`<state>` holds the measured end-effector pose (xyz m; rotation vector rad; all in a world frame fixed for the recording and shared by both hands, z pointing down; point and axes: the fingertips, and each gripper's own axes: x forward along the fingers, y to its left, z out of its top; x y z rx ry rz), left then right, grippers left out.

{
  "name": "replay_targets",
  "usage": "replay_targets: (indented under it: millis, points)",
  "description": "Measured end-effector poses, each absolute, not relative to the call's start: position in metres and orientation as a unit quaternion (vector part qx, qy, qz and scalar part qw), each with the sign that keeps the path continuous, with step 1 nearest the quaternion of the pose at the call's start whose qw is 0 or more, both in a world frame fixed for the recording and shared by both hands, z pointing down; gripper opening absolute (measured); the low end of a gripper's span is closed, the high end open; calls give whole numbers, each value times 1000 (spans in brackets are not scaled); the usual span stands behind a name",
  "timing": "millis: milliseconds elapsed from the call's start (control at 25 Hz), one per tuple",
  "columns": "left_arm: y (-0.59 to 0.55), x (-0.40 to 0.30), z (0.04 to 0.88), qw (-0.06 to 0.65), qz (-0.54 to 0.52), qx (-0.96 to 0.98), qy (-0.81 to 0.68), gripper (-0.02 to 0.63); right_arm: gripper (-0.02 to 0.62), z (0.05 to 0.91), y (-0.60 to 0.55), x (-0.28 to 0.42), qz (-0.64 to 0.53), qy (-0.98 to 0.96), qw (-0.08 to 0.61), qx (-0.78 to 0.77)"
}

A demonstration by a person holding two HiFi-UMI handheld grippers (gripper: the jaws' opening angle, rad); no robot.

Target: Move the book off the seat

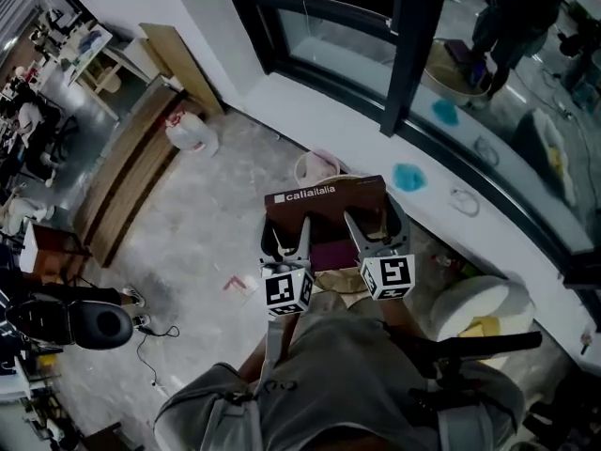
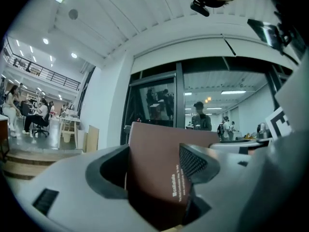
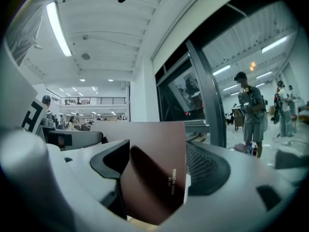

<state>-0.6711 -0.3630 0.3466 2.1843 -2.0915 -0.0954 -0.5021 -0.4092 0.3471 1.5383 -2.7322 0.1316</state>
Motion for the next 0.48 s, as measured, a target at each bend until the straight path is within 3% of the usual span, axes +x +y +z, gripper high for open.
replay_targets:
  millis: [480]
  points:
    - [-358,-664,575,242,105,713,-650,319,367,583,-386,-496,192,-826,172,502]
